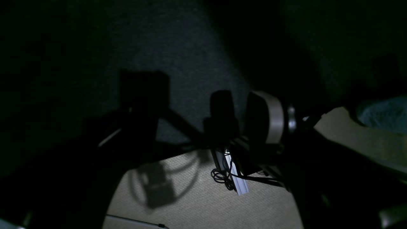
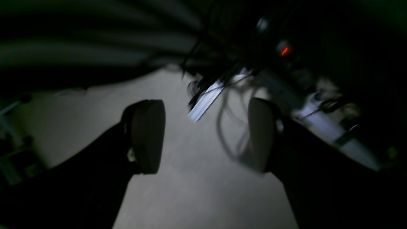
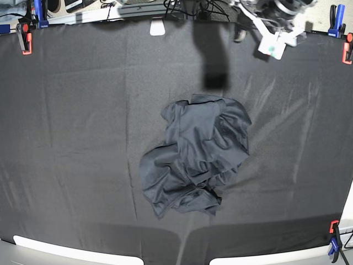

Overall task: Layout the t-shirt on the table in an organized manner, then fold the t-shirt properly
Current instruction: 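Reach the right gripper to the shirt's edge and grasp it, then drag the grasped shirt with the right gripper away from the left gripper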

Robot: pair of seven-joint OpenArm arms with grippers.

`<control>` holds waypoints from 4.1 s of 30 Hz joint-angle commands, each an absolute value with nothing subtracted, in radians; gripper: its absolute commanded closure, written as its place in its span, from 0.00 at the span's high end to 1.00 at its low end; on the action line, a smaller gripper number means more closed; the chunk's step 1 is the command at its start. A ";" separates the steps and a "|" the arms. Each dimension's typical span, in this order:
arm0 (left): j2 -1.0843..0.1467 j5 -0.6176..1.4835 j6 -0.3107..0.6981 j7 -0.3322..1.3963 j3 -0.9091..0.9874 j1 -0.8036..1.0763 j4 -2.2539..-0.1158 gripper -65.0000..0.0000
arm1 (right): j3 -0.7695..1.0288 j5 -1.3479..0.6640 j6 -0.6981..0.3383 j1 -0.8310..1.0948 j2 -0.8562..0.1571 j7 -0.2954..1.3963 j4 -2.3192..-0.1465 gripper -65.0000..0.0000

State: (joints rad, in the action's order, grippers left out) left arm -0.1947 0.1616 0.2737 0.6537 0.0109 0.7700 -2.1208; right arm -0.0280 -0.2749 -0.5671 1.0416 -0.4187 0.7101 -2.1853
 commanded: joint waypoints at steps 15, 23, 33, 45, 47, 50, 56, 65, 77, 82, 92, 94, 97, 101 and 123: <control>-0.200 0.166 0.277 0.485 0.012 0.735 -2.141 0.62 | -0.026 -0.214 -0.543 0.724 -0.424 0.612 -2.331 0.61; -0.200 0.166 0.276 0.485 0.012 0.591 -2.141 0.62 | -0.026 -0.209 -0.498 0.482 -0.423 0.610 -2.330 0.61; -0.200 0.165 0.276 0.485 0.012 0.549 -2.141 0.62 | -0.025 0.249 0.058 0.426 -0.373 0.617 -2.330 0.60; -0.200 0.166 0.276 0.485 0.012 0.549 -2.141 0.62 | -0.025 -0.246 -0.399 0.384 -0.247 0.593 -2.330 0.60; -0.200 0.165 0.277 0.485 0.012 0.549 -2.141 0.62 | -0.025 -0.345 -0.515 0.376 -0.246 0.617 -2.330 0.60; -0.200 0.165 0.277 0.485 0.012 0.549 -2.141 0.62 | -0.025 -0.482 -0.650 0.363 -0.246 0.682 -2.330 0.60; -0.200 0.166 0.277 0.485 0.012 0.549 -2.141 0.62 | -0.025 -0.396 -0.670 0.361 -0.240 0.655 -2.330 0.60; -0.200 0.166 0.277 0.485 0.012 0.549 -2.141 0.62 | -0.026 -0.263 -0.552 0.360 -0.208 0.580 -2.196 0.60; -0.200 0.122 0.277 0.387 0.012 0.548 -2.141 0.62 | -0.063 -0.189 -0.647 0.171 -0.208 0.520 -1.799 0.60; -0.200 -0.055 0.250 0.392 0.012 0.543 -2.140 0.62 | -0.156 -0.139 -0.657 0.166 -0.208 0.529 -1.799 0.60; -0.200 -0.060 0.176 0.395 0.012 0.543 -2.140 0.62 | -0.303 0.005 -0.453 0.166 -0.207 0.517 -1.799 0.53; -0.200 -0.060 0.175 0.395 0.012 0.544 -2.140 0.62 | -0.302 0.005 -0.453 0.166 -0.207 0.515 -1.799 0.42; -0.200 -0.060 0.175 0.395 0.012 0.543 -2.140 0.62 | -0.303 0.004 -0.453 0.166 -0.207 0.502 -1.799 0.36; -0.200 -0.059 0.175 0.395 0.012 0.543 -2.140 0.62 | -0.302 -0.002 -0.453 0.166 -0.207 0.493 -1.799 0.36; -0.200 -0.060 0.175 0.396 0.012 0.546 -2.140 0.62 | 0.056 0.126 -0.419 0.169 -0.228 0.681 -1.968 0.00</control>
State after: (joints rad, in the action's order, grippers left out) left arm -0.1970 -0.0608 0.1841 0.4194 0.0120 0.5453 -2.1204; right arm 0.0555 0.1207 -0.4309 0.1799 -0.2184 0.6975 -1.9472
